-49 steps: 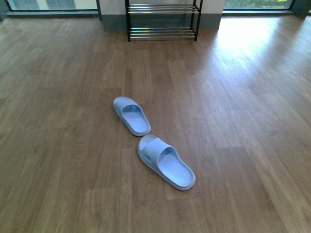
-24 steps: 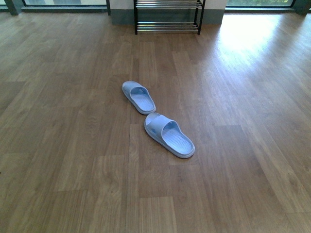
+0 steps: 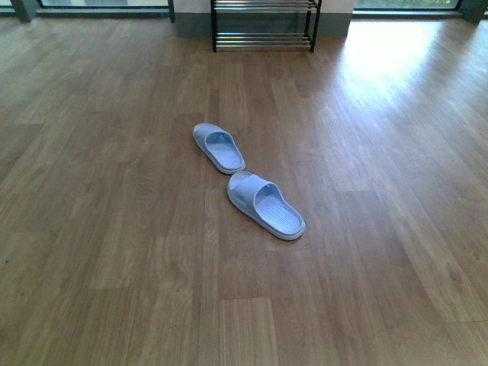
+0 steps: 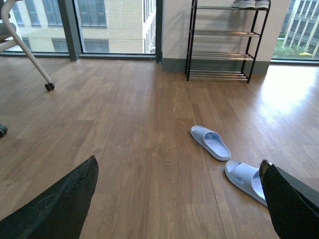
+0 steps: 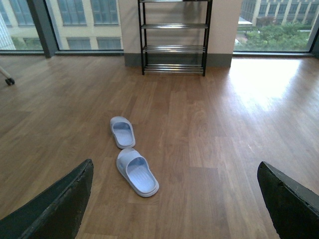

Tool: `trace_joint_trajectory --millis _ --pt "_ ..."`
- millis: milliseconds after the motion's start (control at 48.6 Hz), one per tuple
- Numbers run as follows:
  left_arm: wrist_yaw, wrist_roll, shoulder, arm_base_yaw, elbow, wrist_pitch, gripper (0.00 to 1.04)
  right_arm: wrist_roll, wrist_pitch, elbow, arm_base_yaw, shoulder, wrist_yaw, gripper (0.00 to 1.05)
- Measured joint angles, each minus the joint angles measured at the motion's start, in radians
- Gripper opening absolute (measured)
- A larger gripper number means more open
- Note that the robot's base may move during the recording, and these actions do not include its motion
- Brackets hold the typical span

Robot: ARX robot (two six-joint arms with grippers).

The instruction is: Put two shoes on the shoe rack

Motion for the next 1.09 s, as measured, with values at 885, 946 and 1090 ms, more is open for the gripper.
trace_joint_trajectory --millis 885,946,1090 --pt "-0.002 0.000 0.000 0.000 0.000 0.000 0.95 0.000 0.000 0.000 0.000 0.000 -0.003 0.95" --pt "-0.002 0.000 0.000 0.000 0.000 0.000 0.95 0.000 0.000 0.000 0.000 0.000 -0.003 0.95" --pt "0.000 0.000 0.000 0.000 0.000 0.000 0.95 0.000 0.000 0.000 0.000 0.000 0.000 0.95"
